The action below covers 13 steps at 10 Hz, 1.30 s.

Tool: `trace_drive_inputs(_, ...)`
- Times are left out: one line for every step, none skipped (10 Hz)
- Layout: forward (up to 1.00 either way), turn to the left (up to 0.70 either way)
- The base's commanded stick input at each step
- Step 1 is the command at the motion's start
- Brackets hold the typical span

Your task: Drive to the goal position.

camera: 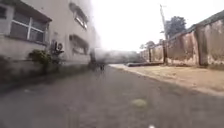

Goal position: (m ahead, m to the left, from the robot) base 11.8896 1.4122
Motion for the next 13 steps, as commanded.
trace_drive_inputs(1.00, 0.00)
trace_drive_inputs(1.00, 0.00)
trace_drive_inputs(1.00, 0.00)
trace_drive_inputs(1.00, 0.00)
trace_drive_inputs(1.00, 0.00)
trace_drive_inputs(1.00, 0.00)
trace_drive_inputs(1.00, 0.00)
trace_drive_inputs(1.00, 0.00)
trace_drive_inputs(1.00, 0.00)
trace_drive_inputs(1.00, 0.00)
trace_drive_inputs(1.00, 0.00)
trace_drive_inputs(1.00, 0.00)
trace_drive_inputs(1.00, 0.00)
